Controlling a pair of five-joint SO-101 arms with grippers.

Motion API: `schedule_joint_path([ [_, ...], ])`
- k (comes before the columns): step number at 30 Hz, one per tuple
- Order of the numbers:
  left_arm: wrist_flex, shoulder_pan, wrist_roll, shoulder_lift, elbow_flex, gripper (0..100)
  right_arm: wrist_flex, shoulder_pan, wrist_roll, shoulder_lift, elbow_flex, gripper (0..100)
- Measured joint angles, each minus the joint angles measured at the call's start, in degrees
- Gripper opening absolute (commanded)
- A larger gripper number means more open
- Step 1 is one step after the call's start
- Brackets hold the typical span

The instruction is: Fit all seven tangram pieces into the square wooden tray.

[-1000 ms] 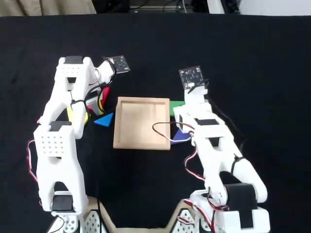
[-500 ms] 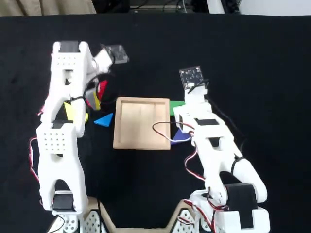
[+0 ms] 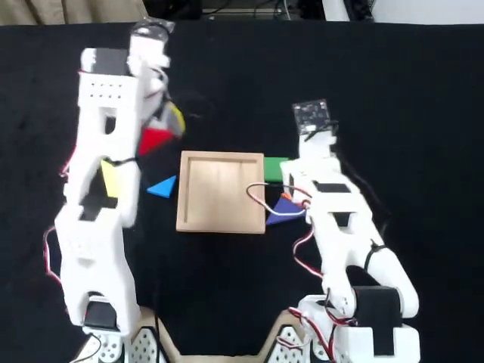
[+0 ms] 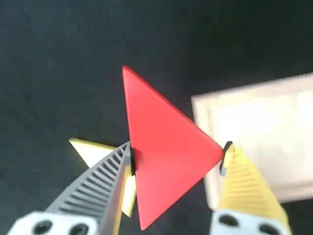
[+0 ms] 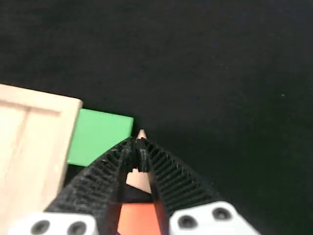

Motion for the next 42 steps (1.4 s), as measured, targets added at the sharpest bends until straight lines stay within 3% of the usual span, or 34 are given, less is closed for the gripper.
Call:
schedule_joint_path([
  [3,-0.44,5.27,5.71,-6.51,11.16,12,0.0,0.79,0.0,0.0,0.0,1.2],
  [8,-11.34,8.7,16.09,-16.62,29.27,12,0.0,2.29,0.0,0.0,-0.35,1.2],
  [17,-34.64,9.49,18.2,-24.97,56.79,13,0.0,2.37,0.0,0.0,-0.35,1.2],
  [23,-37.98,10.55,18.2,-26.02,58.55,12,0.0,2.37,0.0,0.0,-0.35,1.2],
  [27,-38.86,16.62,18.2,-26.02,58.81,12,0.0,2.55,0.0,0.0,-0.35,1.2],
  [31,-40.09,23.82,18.2,-26.02,59.08,12,0.0,7.12,-0.53,0.0,-2.2,1.2],
  [37,-49.93,24.79,18.2,-23.12,62.24,9,0.0,15.74,-12.13,0.0,-3.69,1.2],
  [39,-52.22,24.88,18.2,-21.63,62.24,3,-0.18,17.05,-14.24,0.0,-3.69,1.2],
  [42,-55.38,25.41,18.2,-20.04,62.24,4,-1.41,17.49,-15.12,0.0,-3.69,1.2],
])
